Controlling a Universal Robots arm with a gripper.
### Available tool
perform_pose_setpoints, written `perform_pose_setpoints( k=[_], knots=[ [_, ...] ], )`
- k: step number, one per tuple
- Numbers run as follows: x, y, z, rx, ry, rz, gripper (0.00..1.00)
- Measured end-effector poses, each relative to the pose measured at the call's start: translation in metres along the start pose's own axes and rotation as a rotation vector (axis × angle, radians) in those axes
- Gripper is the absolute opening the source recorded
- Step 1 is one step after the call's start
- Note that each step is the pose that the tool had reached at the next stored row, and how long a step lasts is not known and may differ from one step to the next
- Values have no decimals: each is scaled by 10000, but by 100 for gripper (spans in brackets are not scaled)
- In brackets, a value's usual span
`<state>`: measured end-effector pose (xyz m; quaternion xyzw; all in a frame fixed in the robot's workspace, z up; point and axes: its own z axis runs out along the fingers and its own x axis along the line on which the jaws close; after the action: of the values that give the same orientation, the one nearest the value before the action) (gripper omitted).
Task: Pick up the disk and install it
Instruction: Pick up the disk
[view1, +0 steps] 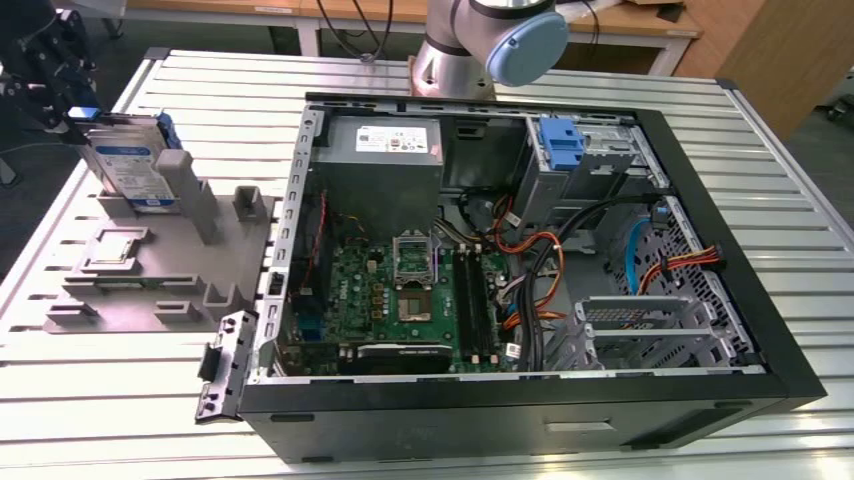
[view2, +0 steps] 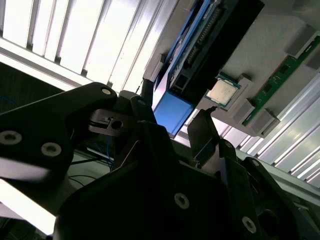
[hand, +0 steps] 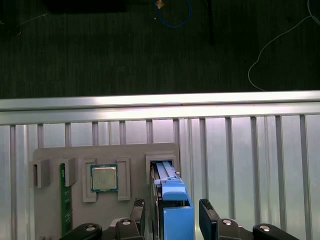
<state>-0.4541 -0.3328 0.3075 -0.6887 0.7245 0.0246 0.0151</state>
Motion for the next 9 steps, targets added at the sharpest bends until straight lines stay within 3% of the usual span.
perform_pose_setpoints(
  k=[9],
  knots=[
    [2,-1,36,-3,-1,1,55]
  ],
)
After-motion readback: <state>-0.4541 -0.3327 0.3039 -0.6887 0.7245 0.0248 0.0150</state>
